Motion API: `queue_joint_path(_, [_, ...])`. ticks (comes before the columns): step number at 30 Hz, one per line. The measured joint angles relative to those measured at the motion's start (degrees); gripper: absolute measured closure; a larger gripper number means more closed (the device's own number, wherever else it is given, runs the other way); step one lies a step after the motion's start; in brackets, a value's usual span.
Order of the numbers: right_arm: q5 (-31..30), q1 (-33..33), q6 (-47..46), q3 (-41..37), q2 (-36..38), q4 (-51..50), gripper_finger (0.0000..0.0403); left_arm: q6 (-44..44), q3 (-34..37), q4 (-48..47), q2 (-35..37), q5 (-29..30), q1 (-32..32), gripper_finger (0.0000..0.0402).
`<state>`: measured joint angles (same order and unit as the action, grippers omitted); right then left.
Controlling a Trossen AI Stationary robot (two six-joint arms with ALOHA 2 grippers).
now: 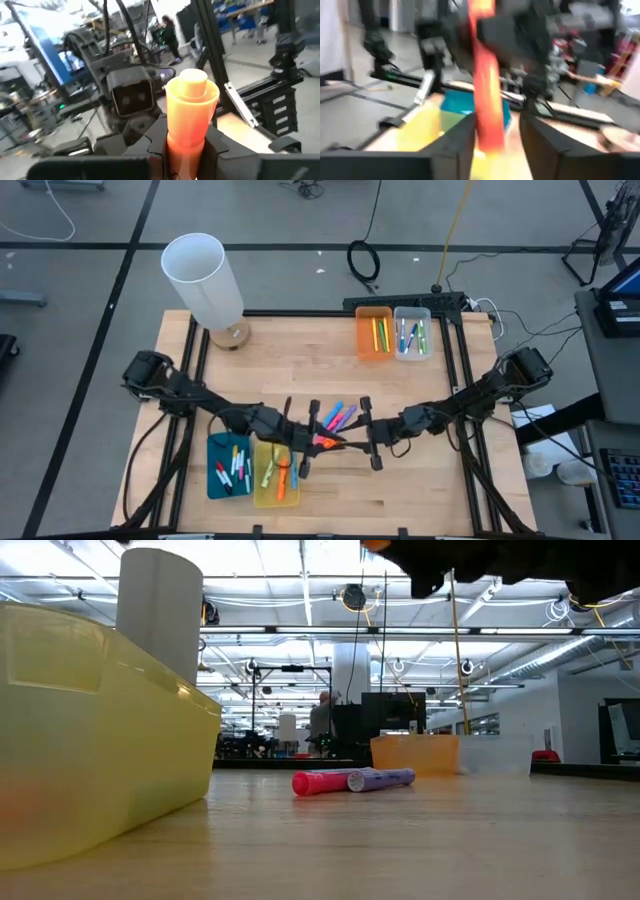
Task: Pick & Place Markers
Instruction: Put the orange highlighter pen into the yellow bin
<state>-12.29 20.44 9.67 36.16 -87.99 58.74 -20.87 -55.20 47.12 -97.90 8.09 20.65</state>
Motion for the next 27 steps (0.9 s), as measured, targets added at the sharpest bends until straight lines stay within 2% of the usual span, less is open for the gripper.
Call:
queue_joint_path(3, [-2.9,-0.6,-0.7,0.1,0.6,-3.1,0.0231,0.1,0.0,-6.1,3.8,5.1,1.5,0.0348])
queue_joint_path(5, [-4.3,-1.2,-1.5,0.0,0.6,-6.0,0.0215,4.6,0.0,-11.7,6.9,9.0,3.0,0.0348])
queue_joint_path(10, [-9.4,-1.7,-4.0,0.0,2.1,-10.0,0.0203,38.5,-0.1,-39.3,14.3,17.3,6.9,0.0348])
queue_joint_path(13, [-10.4,-1.5,-4.6,-0.1,3.0,-11.8,0.0208,52.5,1.9,-48.3,14.1,23.9,12.4,0.0348])
queue_joint_path(17, [-10.4,-1.5,-6.7,0.0,4.2,-11.5,0.0221,66.6,5.4,-48.8,12.5,24.5,17.3,0.0348])
queue_joint_path(23, [-10.3,-1.5,-5.9,0.0,4.2,-10.9,0.0235,78.3,9.5,-49.1,12.0,23.0,19.8,0.0346])
queue_joint_path(27, [-10.3,-2.1,-5.5,0.0,4.2,-11.0,0.0233,80.8,10.8,-49.1,11.9,22.3,19.7,0.0296])
